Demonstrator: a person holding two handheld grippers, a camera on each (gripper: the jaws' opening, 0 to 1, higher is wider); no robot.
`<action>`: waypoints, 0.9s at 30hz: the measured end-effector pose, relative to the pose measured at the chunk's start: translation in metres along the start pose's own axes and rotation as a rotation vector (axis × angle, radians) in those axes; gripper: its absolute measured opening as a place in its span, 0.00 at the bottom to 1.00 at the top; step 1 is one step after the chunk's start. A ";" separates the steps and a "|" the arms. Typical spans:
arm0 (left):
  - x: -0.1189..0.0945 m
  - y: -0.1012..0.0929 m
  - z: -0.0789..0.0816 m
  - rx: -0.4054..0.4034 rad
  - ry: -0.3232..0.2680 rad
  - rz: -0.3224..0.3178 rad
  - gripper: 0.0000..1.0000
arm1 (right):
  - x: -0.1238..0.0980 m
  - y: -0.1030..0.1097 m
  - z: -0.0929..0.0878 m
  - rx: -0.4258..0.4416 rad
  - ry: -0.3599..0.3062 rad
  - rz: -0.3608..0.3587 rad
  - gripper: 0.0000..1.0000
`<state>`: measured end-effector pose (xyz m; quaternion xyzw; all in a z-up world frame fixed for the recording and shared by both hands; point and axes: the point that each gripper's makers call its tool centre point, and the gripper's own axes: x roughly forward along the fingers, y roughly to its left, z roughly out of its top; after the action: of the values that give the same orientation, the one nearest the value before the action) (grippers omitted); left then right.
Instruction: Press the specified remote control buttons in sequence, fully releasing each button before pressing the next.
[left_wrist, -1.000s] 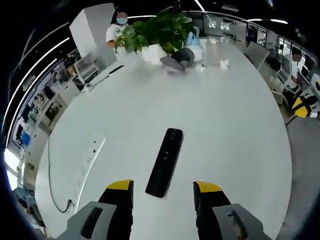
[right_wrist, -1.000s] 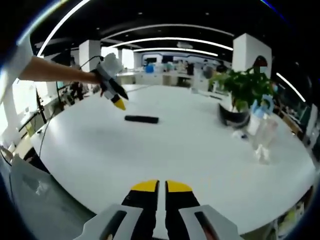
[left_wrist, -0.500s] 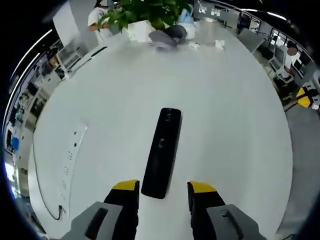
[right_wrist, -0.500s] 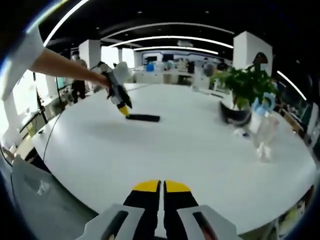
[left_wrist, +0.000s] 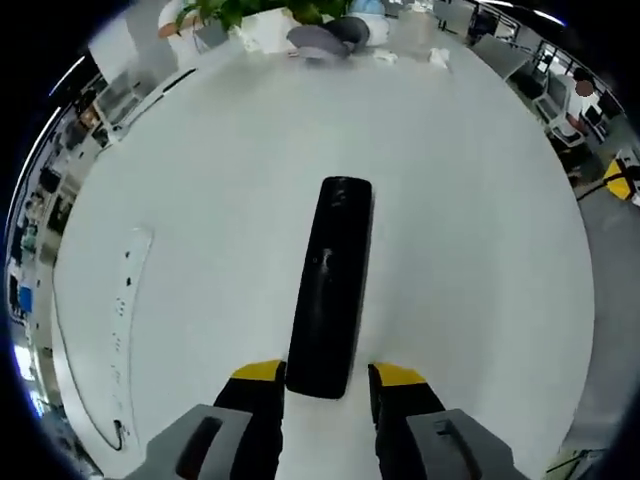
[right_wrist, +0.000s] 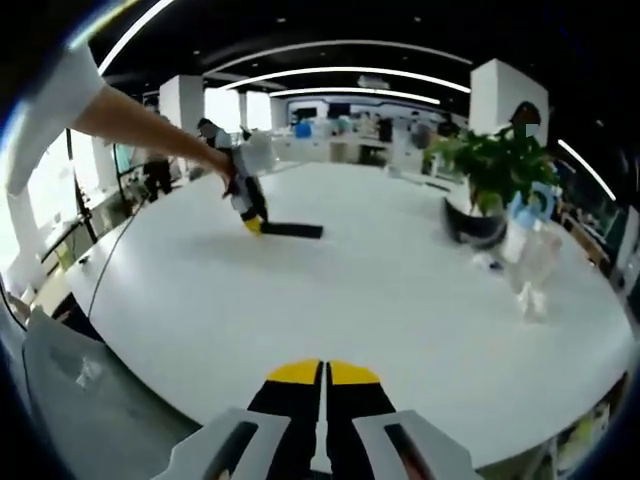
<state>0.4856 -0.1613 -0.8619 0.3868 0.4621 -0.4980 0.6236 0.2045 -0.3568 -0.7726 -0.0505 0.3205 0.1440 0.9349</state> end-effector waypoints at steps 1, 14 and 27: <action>0.000 0.001 -0.003 -0.017 0.023 0.007 0.33 | 0.000 0.000 -0.001 -0.001 0.005 0.001 0.00; -0.002 0.001 -0.004 0.011 0.011 -0.009 0.24 | -0.001 0.003 -0.001 -0.010 0.006 0.010 0.00; 0.000 0.006 -0.004 0.034 0.080 0.011 0.23 | -0.001 -0.001 0.002 -0.007 -0.001 -0.007 0.00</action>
<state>0.4910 -0.1562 -0.8632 0.4196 0.4761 -0.4865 0.6005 0.2051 -0.3576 -0.7705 -0.0549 0.3191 0.1421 0.9354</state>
